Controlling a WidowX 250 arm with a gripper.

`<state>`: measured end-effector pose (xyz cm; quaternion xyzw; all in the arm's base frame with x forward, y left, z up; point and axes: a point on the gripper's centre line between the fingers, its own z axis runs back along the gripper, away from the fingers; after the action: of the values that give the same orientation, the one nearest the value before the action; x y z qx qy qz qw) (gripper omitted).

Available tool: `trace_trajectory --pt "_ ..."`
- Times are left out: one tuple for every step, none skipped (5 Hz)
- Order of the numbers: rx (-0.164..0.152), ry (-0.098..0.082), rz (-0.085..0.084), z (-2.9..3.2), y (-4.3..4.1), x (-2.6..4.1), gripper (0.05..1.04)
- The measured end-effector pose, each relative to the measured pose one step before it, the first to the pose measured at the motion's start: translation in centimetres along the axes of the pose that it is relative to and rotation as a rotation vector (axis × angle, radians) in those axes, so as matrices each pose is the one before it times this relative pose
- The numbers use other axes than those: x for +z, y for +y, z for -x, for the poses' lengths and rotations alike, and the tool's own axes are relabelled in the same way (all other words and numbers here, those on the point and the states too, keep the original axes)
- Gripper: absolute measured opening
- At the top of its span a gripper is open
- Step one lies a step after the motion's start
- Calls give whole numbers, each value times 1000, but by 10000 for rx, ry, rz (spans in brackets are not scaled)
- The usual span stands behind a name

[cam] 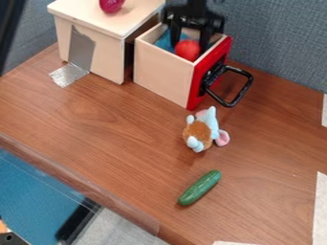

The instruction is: Take the strawberry out of the drawer and put it on the middle of the table

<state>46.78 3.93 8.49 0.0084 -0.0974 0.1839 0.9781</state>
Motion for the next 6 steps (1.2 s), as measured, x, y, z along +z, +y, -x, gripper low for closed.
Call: trace_trajectory --pt "14 -561 514 -13 -67 3459 694" --pt "-168 -144 109 2049 829 2314 694" --pt "-56 131 -167 2290 2281 956 694" --pt "-268 647 -293 2908 2223 -1390 694" --pt "-104 619 -232 2217 1296 -1997 694" --pt "-152 -55 -64 1509 296 -777 694"
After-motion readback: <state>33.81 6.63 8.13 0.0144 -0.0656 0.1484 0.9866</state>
